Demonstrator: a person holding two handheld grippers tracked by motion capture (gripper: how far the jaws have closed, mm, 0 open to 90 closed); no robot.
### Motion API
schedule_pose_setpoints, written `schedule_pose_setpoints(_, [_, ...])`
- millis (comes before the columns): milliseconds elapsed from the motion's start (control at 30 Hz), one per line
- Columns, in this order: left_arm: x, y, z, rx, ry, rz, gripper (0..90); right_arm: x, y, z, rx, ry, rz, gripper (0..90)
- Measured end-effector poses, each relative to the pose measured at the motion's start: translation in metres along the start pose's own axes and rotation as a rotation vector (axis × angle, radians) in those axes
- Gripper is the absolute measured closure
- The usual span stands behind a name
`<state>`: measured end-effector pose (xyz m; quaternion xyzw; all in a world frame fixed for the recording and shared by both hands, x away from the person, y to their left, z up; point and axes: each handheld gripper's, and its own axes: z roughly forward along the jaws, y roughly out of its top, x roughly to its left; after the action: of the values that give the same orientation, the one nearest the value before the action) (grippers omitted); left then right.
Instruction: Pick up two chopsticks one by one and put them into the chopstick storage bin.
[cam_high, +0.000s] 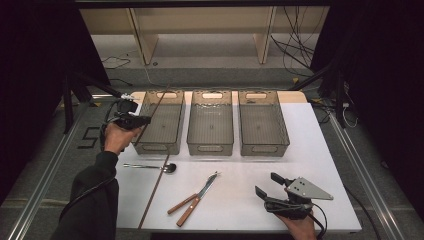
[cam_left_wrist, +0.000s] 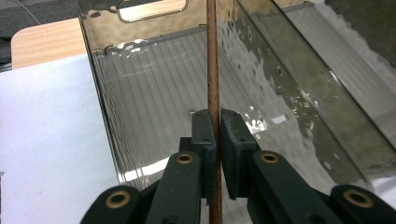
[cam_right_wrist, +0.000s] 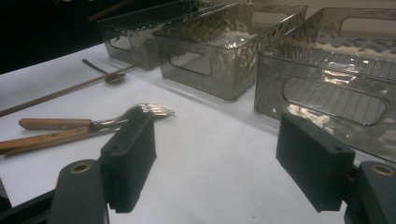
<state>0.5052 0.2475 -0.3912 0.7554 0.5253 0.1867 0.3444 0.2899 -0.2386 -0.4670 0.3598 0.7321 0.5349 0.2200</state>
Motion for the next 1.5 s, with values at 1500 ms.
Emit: schedule_pose_setpoints(1500, [0.003, 0.009, 0.031, 0.085, 0.023, 0.031, 57.5, 0.0, -0.001, 0.001, 0.006, 0.007, 0.001, 28.9])
